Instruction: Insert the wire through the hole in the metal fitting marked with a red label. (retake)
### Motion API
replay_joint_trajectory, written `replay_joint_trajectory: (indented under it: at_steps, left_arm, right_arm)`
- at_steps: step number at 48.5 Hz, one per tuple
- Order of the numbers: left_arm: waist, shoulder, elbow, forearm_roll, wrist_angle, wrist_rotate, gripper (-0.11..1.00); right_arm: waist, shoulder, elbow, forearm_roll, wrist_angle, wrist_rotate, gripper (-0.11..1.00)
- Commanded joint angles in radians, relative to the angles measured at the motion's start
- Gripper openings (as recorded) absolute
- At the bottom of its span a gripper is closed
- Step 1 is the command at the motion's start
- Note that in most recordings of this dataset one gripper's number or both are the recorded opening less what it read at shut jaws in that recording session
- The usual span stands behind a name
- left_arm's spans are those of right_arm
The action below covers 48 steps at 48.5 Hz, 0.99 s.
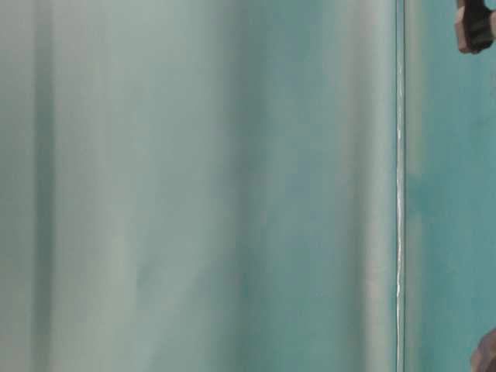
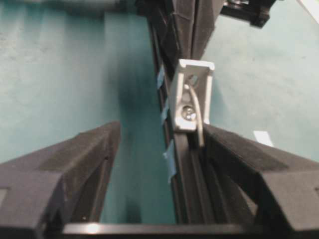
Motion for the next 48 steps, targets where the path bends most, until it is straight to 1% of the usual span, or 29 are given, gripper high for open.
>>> replay_joint_trajectory:
  at_steps: [1,19,22,28,32,36,48]
  left_arm:
    - [-0.006,-0.021,-0.02,0.003,0.021,0.003,0.18]
    - [-0.023,-0.046,-0.018,0.003,0.031,0.003,0.17]
    - [-0.025,-0.049,-0.017,0.005,0.031,0.003,0.14]
    - [-0.025,-0.054,-0.009,0.009,0.029,0.005,-0.02]
    - [-0.025,-0.057,-0.005,0.009,0.029,0.005,-0.08]
    - [-0.025,-0.06,-0.003,0.009,0.029,0.005,-0.1]
    - [-0.029,-0.058,-0.003,0.011,0.031,0.005,-0.1]
  right_arm:
    - [-0.008,-0.011,-0.006,-0.002,0.0,-0.002,0.02]
    - [-0.008,-0.011,-0.006,-0.002,0.0,-0.002,0.02]
    - [-0.008,-0.011,-0.006,-0.002,0.0,-0.002,0.02]
    - [-0.008,-0.011,-0.006,-0.002,0.0,-0.002,0.02]
    - [-0.009,-0.011,-0.006,-0.002,0.0,-0.002,0.02]
    - [-0.008,-0.011,-0.006,-0.002,0.0,-0.002,0.02]
    - [-0.008,-0.011,-0.006,-0.002,0.0,-0.002,0.02]
